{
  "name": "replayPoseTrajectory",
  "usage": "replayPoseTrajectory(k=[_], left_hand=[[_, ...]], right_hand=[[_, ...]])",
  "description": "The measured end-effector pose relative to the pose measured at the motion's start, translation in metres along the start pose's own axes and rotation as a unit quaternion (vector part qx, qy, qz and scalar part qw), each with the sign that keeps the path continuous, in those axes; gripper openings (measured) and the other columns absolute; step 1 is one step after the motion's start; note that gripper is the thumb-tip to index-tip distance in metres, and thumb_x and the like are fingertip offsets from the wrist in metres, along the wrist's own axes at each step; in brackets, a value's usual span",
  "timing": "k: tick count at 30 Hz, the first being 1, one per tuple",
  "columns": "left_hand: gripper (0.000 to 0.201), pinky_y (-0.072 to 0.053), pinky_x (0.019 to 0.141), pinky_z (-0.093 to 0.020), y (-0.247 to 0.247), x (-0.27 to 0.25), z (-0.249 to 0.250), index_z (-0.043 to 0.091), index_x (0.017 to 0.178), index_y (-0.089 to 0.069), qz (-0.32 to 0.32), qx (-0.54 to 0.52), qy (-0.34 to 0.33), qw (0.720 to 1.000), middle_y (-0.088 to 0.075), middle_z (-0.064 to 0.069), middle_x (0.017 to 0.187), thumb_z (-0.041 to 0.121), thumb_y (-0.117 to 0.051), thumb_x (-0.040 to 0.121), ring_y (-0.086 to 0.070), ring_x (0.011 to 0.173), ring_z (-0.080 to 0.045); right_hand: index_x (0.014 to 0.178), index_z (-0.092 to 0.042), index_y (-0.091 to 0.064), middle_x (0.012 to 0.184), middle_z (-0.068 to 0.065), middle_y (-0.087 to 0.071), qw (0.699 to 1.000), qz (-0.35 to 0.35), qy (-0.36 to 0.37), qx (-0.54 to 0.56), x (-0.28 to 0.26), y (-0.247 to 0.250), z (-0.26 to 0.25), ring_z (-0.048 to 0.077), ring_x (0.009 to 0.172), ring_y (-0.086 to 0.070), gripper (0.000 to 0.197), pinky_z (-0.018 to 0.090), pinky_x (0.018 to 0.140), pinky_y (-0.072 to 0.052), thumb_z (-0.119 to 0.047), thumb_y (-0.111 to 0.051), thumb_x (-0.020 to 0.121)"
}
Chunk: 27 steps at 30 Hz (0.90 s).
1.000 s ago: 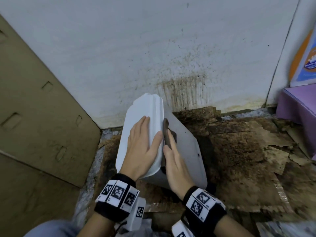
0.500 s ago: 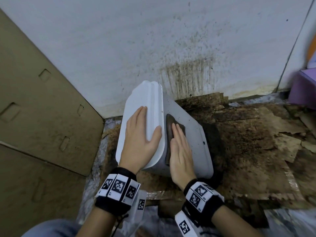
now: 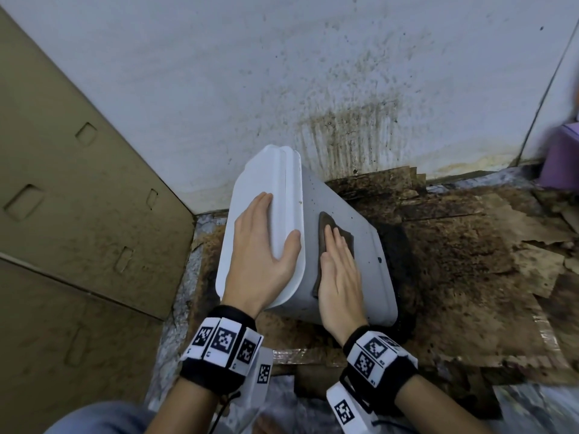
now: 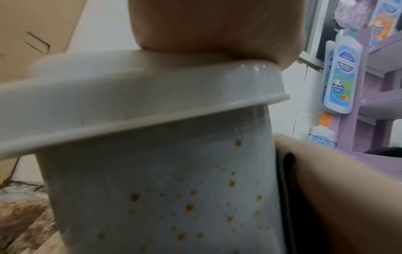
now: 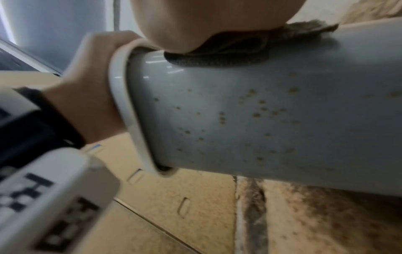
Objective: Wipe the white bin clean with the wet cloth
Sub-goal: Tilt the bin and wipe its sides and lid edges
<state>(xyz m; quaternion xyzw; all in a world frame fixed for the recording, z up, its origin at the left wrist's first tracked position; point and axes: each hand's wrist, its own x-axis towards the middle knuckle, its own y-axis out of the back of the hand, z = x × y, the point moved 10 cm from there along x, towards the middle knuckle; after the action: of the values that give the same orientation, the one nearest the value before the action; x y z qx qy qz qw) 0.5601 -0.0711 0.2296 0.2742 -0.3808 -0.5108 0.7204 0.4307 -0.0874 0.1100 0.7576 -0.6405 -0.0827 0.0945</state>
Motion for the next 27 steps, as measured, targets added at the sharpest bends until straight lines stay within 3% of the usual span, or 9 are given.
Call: replayPoseTrajectory(k=[6,11,14,17,21,27], left_hand=[[0.074,-0.016,0.123,-0.025,-0.003,0.001,0.001,0.013,0.159,-0.028,-0.007,0.015,-0.008,1.0,-0.03,-0.002,0.165,0.047,-0.047,0.096,-0.023,0.152,-0.015],[0.08,-0.018,0.125,-0.032,-0.006,0.001,0.005,0.012,0.159,-0.029,-0.003,0.017,-0.023,1.0,-0.031,-0.002,0.164,0.057,-0.04,0.093,-0.024,0.153,-0.015],[0.08,-0.017,0.125,-0.031,-0.007,0.001,0.007,0.012,0.159,-0.03,-0.003,0.018,-0.029,0.999,-0.031,-0.002,0.164,0.057,-0.04,0.093,-0.025,0.152,-0.015],[0.079,-0.018,0.125,-0.031,-0.006,0.002,0.005,0.012,0.158,-0.03,-0.002,0.018,-0.028,0.999,-0.031,-0.001,0.164,0.057,-0.04,0.093,-0.025,0.153,-0.016],[0.078,-0.019,0.125,-0.033,-0.004,0.001,0.004,0.013,0.158,-0.03,-0.003,0.022,-0.027,0.999,-0.031,-0.001,0.165,0.056,-0.041,0.094,-0.025,0.152,-0.016],[0.074,-0.016,0.125,-0.031,-0.007,0.001,0.01,0.012,0.159,-0.029,-0.01,0.034,-0.027,0.999,-0.029,-0.002,0.165,0.05,-0.043,0.097,-0.022,0.152,-0.016]], right_hand=[[0.155,-0.041,-0.016,0.166,-0.019,-0.01,0.998,-0.024,0.036,0.052,0.001,-0.007,-0.032,-0.007,0.151,-0.002,0.055,0.033,0.127,-0.004,-0.043,-0.011,0.101],[0.159,-0.038,-0.015,0.166,-0.022,-0.011,0.994,-0.008,0.104,-0.031,-0.005,0.003,-0.031,-0.006,0.151,-0.005,0.056,0.029,0.125,-0.005,-0.048,-0.011,0.104],[0.159,-0.035,-0.017,0.165,-0.023,-0.014,0.992,-0.006,0.116,-0.039,-0.005,0.01,-0.021,-0.005,0.151,-0.008,0.058,0.028,0.123,-0.009,-0.049,-0.012,0.104],[0.159,-0.033,-0.017,0.165,-0.023,-0.014,0.995,-0.01,0.098,-0.025,-0.003,0.015,0.006,-0.005,0.151,-0.009,0.058,0.032,0.125,-0.011,-0.049,-0.014,0.104],[0.154,-0.041,-0.012,0.164,-0.023,-0.011,0.999,-0.007,0.024,-0.019,-0.001,0.024,0.058,-0.007,0.15,-0.006,0.055,0.038,0.127,-0.011,-0.052,-0.013,0.1],[0.15,-0.044,-0.013,0.166,-0.017,-0.014,0.999,0.009,-0.032,0.009,0.0,0.024,0.071,-0.004,0.151,-0.008,0.055,0.033,0.127,-0.006,-0.051,-0.013,0.096]])
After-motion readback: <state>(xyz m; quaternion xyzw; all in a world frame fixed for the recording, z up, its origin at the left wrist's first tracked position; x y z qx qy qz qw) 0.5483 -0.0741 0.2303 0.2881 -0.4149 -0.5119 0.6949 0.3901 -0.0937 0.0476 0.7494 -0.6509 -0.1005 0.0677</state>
